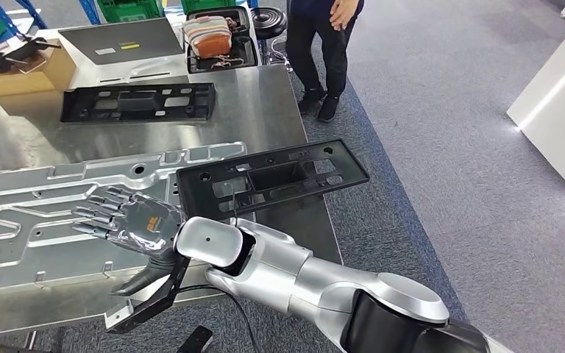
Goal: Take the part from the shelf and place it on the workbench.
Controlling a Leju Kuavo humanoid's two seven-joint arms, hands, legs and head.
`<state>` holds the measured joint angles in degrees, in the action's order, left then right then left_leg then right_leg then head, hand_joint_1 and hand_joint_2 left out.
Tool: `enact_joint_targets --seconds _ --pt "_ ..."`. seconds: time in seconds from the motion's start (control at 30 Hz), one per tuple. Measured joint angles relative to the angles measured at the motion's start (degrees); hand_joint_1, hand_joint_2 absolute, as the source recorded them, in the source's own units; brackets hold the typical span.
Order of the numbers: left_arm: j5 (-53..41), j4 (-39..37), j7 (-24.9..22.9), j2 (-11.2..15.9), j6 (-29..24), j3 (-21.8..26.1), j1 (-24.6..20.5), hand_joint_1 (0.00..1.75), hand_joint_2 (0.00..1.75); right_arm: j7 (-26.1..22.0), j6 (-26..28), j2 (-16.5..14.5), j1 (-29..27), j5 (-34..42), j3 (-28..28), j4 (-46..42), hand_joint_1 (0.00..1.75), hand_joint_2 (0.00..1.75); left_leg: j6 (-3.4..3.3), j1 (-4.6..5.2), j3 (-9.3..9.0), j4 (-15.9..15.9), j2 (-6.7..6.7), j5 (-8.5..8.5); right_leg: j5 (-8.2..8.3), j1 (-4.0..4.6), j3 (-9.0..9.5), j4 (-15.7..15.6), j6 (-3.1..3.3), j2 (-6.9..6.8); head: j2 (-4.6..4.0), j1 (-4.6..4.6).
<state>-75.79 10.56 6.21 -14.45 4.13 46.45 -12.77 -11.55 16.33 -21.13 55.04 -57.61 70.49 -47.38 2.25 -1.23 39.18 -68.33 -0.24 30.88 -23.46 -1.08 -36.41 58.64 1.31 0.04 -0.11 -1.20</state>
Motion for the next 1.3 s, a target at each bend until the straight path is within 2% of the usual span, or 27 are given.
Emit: enact_joint_targets --seconds 0.07,0.1,0.13,0.2,0.27,0.37,0.4,0.43,0.47,0.53,0.57,0.6,0.63,0.67,0.73,0.77,0.83,0.9,0.93,0.97,1.03,1.07,1.1,1.13,1.2,1.23,1.3 --pt "-0.04 0.00 -0.04 0.07 0.02 0.01 -0.07 0.00 0.00 -0.01 0.11 -0.01 -0.45 0.05 -0.03 -0.42 0.00 0.00 0.23 -0.01 1.04 -5.55 0.00 3.05 0.91 0.13 -1.23 0.06 -0.01 -0.06 0.00 0.00" --pt "-0.08 0.01 -0.05 0.10 0.04 0.02 -0.09 0.00 0.00 -0.01 0.21 -0.01 -0.74 0.11 -0.07 -0.74 0.00 0.00 0.28 -0.02 0.13 -5.48 0.01 3.08 1.40 0.16 -1.87 0.10 -0.10 -0.07 0.00 0.00" --pt "-0.14 0.01 -0.07 0.13 0.07 0.02 -0.13 0.00 0.00 -0.01 0.31 -0.01 -0.97 0.16 -0.14 -1.19 0.00 0.00 0.28 -0.04 -1.99 -2.98 0.02 2.17 1.88 0.15 -2.46 0.16 -0.24 -0.06 0.00 0.00" --pt "-0.30 0.02 -0.07 0.14 0.12 0.02 -0.40 0.00 0.00 0.07 0.46 -0.03 -1.19 0.13 -0.30 -2.21 0.00 0.00 0.13 0.01 -7.46 5.03 0.00 0.02 2.79 0.18 -3.38 0.31 -0.77 -0.02 0.00 -0.01" --pt "-0.43 0.02 -0.07 0.14 0.14 0.02 -0.68 0.00 0.00 0.33 0.49 -0.10 -1.22 -0.37 -0.37 -3.23 0.00 0.00 -0.61 0.27 -9.92 9.55 -0.22 -1.02 3.64 0.30 -3.77 0.36 -1.49 -0.01 0.00 -0.01" --pt "-0.39 0.02 -0.16 0.17 0.14 0.03 -0.64 0.00 0.00 1.30 0.21 -0.13 -1.33 -1.58 -0.14 -4.72 0.00 0.00 -2.13 0.52 -9.26 9.79 -0.27 -2.19 4.84 0.26 -3.86 -0.13 -2.58 0.01 0.00 -0.01" --pt "-0.31 0.02 -0.20 0.17 0.14 0.03 -0.65 0.00 0.00 1.74 0.02 -0.11 -1.36 -1.87 -0.02 -5.19 0.00 0.00 -2.65 0.50 -8.86 9.83 -0.15 -2.81 4.14 0.20 -4.21 0.28 -2.87 0.02 0.00 -0.01" --pt "-0.21 0.02 -0.22 0.18 0.13 0.04 -0.67 0.00 0.00 2.21 -0.17 -0.09 -1.37 -2.06 0.08 -5.66 0.00 0.00 -3.11 0.46 -8.27 9.93 -0.02 -3.53 2.29 0.11 -4.89 1.77 -3.09 0.02 0.00 0.00" --pt "-0.11 0.02 -0.25 0.20 0.13 0.04 -0.71 0.00 0.00 2.74 -0.31 -0.07 -1.37 -2.15 0.18 -6.13 0.00 0.00 -3.49 0.47 -7.54 9.96 0.09 -4.27 -0.56 0.06 -5.89 4.56 -3.22 0.01 0.00 0.00" --pt "0.07 0.02 -0.39 0.28 0.12 0.05 -0.68 0.00 0.00 3.90 -0.33 -0.05 -1.43 -2.10 0.39 -6.95 0.00 0.00 -3.86 0.71 -5.79 9.89 0.18 -5.57 -6.36 0.13 -7.97 12.47 -3.36 -0.01 0.00 0.00" --pt "0.21 0.02 -0.50 0.35 0.11 0.05 -0.63 0.00 0.00 4.54 -0.22 -0.03 -1.52 -2.00 0.55 -7.26 0.00 0.00 -3.94 0.88 -4.93 9.86 0.20 -6.18 -7.68 0.21 -8.37 15.67 -3.34 0.00 0.00 0.00" --pt "0.33 0.02 -0.63 0.44 0.10 0.06 -0.58 0.00 0.00 5.12 0.02 0.01 -1.64 -1.92 0.78 -7.46 0.00 0.00 -4.00 1.10 -4.08 9.83 0.22 -6.79 -7.71 0.35 -7.82 17.08 -3.15 0.00 0.00 0.00" --pt "0.44 0.02 -0.76 0.52 0.09 0.07 -0.55 0.00 0.00 5.65 0.38 0.03 -1.76 -1.90 1.09 -7.64 0.00 0.00 -4.04 1.34 -3.27 9.82 0.20 -7.40 -6.87 0.52 -6.23 16.38 -2.76 0.01 0.00 0.00" --pt "0.52 0.02 -0.86 0.59 0.08 0.07 -0.54 0.00 0.00 6.15 0.83 0.05 -1.83 -1.95 1.43 -7.85 0.00 0.00 -4.05 1.57 -2.54 9.82 0.15 -8.00 -5.75 0.81 -3.54 13.59 -2.12 0.03 0.00 0.00" --pt "0.55 0.02 -0.99 0.58 0.07 0.08 -0.52 0.00 0.00 7.05 1.59 -0.09 -1.72 -1.97 2.16 -8.54 0.00 0.00 -3.91 1.81 -1.52 9.78 0.10 -9.01 -5.29 1.70 3.02 5.10 -0.38 0.03 0.00 -0.01" --pt "0.56 0.02 -1.02 0.56 0.05 0.10 -0.52 0.00 0.00 7.43 1.75 -0.18 -1.59 -1.77 2.50 -8.96 0.00 0.00 -3.69 1.76 -1.29 9.85 0.11 -9.52 -5.44 2.13 5.29 1.84 0.15 0.01 0.00 -0.01" --pt "0.69 0.01 -1.06 0.56 0.02 0.19 -0.54 0.00 0.00 7.89 1.75 -0.31 -1.15 -0.93 3.11 -9.72 0.00 0.00 -3.08 1.48 -1.11 10.30 0.20 -10.60 -5.35 2.63 6.71 -1.10 0.58 -0.08 0.00 0.00" --pt "0.97 0.00 -1.06 0.65 -0.01 0.37 -0.45 0.00 0.00 8.02 1.73 -0.29 -0.72 0.02 3.54 -10.23 0.00 0.00 -2.51 1.37 -0.83 10.55 0.17 -10.79 -3.86 2.42 6.33 -2.11 0.84 -0.22 0.00 0.01" --pt "1.18 0.01 -1.03 0.70 -0.02 0.53 -0.32 0.00 0.00 8.03 1.72 -0.31 -0.54 0.46 3.75 -10.50 0.00 0.00 -2.25 1.38 -0.45 9.83 0.13 -9.53 -2.99 2.18 5.93 -2.61 1.01 -0.34 0.00 0.01" --pt "1.44 0.01 -0.98 0.79 -0.05 0.70 -0.22 0.00 0.00 8.03 1.69 -0.34 -0.41 0.86 3.99 -10.83 0.00 0.00 -1.95 1.29 0.15 7.93 0.11 -7.15 -2.11 1.95 5.34 -2.99 1.10 -0.45 0.00 0.01" --pt "2.08 0.01 -0.84 0.99 -0.20 1.13 -0.09 0.00 0.00 8.00 1.57 -0.42 -0.26 1.56 4.49 -11.54 0.00 0.00 -1.26 0.81 1.66 1.19 0.10 -1.37 -0.58 1.75 3.63 -3.08 1.06 -0.56 0.00 0.00" --pt "2.43 0.01 -0.77 1.11 -0.32 1.37 -0.02 0.00 0.00 7.98 1.41 -0.43 -0.27 1.95 4.73 -11.89 0.00 0.00 -0.88 0.56 2.19 -2.42 0.11 0.36 0.12 1.66 2.67 -3.01 0.87 -0.62 0.00 0.00" --pt "2.73 0.02 -0.70 1.24 -0.46 1.66 0.10 0.00 0.00 7.97 1.17 -0.43 -0.27 2.34 4.98 -12.26 0.00 0.00 -0.50 0.34 2.18 -4.89 0.12 0.65 0.80 1.51 1.68 -2.89 0.65 -0.71 0.00 0.00" --pt "3.04 0.02 -0.63 1.34 -0.60 1.99 0.26 0.00 0.00 7.97 0.85 -0.42 -0.26 2.81 5.27 -12.70 0.00 0.00 -0.09 0.10 1.35 -5.63 0.12 -0.36 1.48 1.26 0.57 -2.66 0.37 -0.78 0.00 0.00" --pt "3.50 0.01 -0.42 1.52 -0.83 2.56 0.52 0.00 0.00 7.97 0.08 -0.44 -0.20 3.67 5.74 -13.66 0.00 0.00 0.90 -0.55 -3.21 -1.14 0.14 -3.12 2.69 0.69 -1.77 -1.71 -0.45 -0.83 0.00 -0.01" --pt "3.67 0.01 -0.26 1.55 -0.90 2.77 0.56 0.00 0.00 7.98 -0.27 -0.47 -0.11 4.03 5.90 -14.13 0.00 0.00 1.27 -0.65 -6.34 2.97 0.09 -3.03 3.18 0.52 -2.87 -1.04 -0.92 -0.78 0.00 -0.01" --pt "3.94 0.01 0.08 1.55 -1.02 3.20 0.58 0.00 0.00 8.04 -0.79 -0.56 0.09 4.46 6.11 -14.94 0.00 0.00 0.56 -0.59 -10.04 8.59 -0.04 -1.15 3.96 0.59 -4.00 -0.03 -1.72 -0.72 0.00 0.00"
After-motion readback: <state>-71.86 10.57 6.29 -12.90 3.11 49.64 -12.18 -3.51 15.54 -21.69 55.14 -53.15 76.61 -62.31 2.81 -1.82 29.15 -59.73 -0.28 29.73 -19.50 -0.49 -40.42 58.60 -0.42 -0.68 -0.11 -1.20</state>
